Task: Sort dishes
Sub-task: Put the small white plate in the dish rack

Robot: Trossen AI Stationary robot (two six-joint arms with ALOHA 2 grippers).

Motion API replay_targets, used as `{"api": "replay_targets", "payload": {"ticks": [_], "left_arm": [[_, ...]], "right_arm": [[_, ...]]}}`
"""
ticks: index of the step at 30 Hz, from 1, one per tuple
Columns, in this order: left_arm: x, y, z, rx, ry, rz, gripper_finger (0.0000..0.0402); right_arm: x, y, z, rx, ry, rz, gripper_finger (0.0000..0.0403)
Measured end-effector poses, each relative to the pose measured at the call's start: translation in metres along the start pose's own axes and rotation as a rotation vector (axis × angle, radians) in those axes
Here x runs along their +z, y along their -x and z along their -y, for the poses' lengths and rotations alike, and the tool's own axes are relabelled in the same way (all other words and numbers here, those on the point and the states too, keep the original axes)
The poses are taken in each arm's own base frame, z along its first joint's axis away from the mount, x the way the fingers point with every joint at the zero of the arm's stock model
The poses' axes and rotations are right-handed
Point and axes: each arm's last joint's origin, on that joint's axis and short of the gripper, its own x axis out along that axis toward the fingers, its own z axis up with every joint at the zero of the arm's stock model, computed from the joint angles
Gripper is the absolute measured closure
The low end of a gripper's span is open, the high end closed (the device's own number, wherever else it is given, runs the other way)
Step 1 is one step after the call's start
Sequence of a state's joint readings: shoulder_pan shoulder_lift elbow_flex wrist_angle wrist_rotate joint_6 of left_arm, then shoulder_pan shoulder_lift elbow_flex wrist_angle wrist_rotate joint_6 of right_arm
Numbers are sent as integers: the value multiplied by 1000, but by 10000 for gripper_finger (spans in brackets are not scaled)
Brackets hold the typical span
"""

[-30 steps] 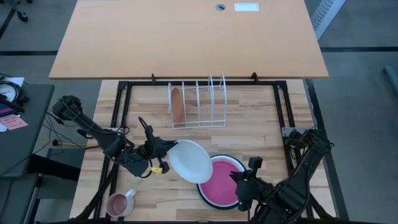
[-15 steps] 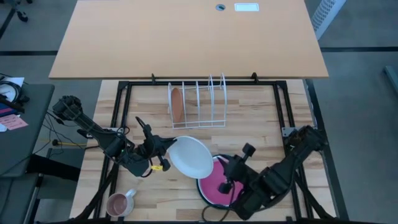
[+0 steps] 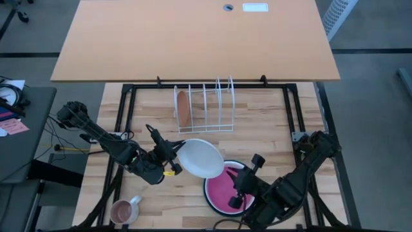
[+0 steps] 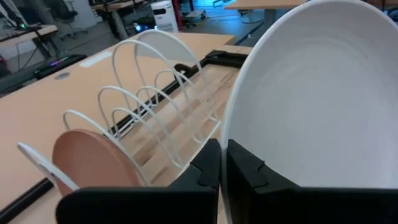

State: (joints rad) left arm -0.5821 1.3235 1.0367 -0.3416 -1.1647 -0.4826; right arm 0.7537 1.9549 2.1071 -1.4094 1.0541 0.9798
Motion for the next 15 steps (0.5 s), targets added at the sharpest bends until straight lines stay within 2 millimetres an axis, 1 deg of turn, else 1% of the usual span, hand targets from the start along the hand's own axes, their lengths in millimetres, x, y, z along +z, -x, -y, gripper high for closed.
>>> {"api": "replay_targets", "payload": {"ticks": [4,7,10,15], "left_arm": [[4,-1,1,-1,-8,19,401],[5,-1,1,-4,-13,24,401],[5,-1,2,-21,-8,18,401],[5,-1,3,-67,-6,-2,401]], "right_arm": [[-1,3,-1,7,7,1,350],[-2,4,-1,10,10,1,339],[-1,3,-1,6,8,0,314],[0,1,0,-1,13,1,252]]}}
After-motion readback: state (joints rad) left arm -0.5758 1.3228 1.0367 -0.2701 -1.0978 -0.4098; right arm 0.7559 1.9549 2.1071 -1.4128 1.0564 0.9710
